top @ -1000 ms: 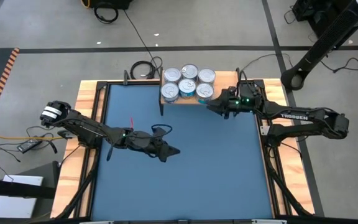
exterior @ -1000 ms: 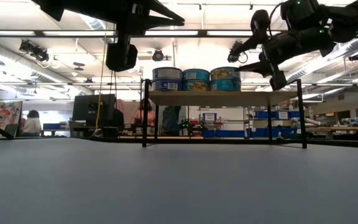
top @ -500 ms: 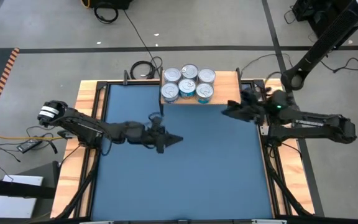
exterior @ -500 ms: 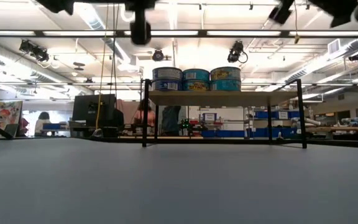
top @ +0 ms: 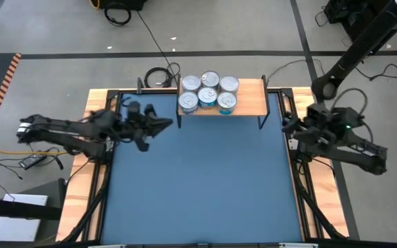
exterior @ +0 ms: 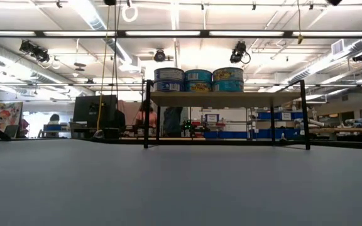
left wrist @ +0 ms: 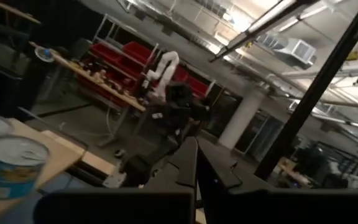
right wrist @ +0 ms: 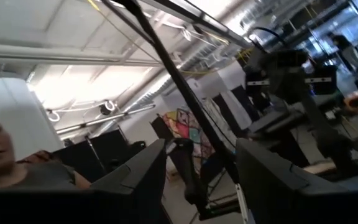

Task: Stack canned seafood by type on shelf
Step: Return to Home Position

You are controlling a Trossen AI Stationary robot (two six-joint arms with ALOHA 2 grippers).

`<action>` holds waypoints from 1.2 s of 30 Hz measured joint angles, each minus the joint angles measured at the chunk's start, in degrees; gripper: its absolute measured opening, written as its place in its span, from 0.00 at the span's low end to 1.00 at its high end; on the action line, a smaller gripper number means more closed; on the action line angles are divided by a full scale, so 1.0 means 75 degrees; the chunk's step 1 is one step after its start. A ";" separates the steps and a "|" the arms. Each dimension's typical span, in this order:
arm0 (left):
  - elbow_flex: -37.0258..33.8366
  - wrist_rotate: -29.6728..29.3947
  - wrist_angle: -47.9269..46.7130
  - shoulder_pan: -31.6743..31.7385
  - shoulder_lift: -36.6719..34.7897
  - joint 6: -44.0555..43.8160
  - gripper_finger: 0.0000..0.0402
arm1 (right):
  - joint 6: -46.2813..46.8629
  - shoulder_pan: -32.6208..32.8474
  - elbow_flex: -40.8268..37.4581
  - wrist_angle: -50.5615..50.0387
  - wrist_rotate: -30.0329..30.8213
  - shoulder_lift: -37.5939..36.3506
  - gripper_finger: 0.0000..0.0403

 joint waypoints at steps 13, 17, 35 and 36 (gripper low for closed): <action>-0.0003 -0.1105 -0.3360 -0.0004 -0.2168 -0.0087 0.02 | -0.1315 0.0015 0.0013 -0.1490 -0.0641 -0.1461 0.49; -0.0026 -0.1223 -0.4071 -0.0054 -0.2300 -0.0084 0.02 | -0.1716 0.0015 0.0000 -0.2415 -0.0657 -0.1578 0.49; -0.4938 0.0056 0.3588 -0.1365 -0.3306 0.1226 0.02 | -0.2536 0.0028 -0.1016 -0.1980 -0.1059 -0.1591 0.51; -0.5080 0.0048 0.3676 -0.1398 -0.3386 0.1220 0.02 | -0.2531 0.0029 -0.1091 -0.1946 -0.1115 -0.1591 0.50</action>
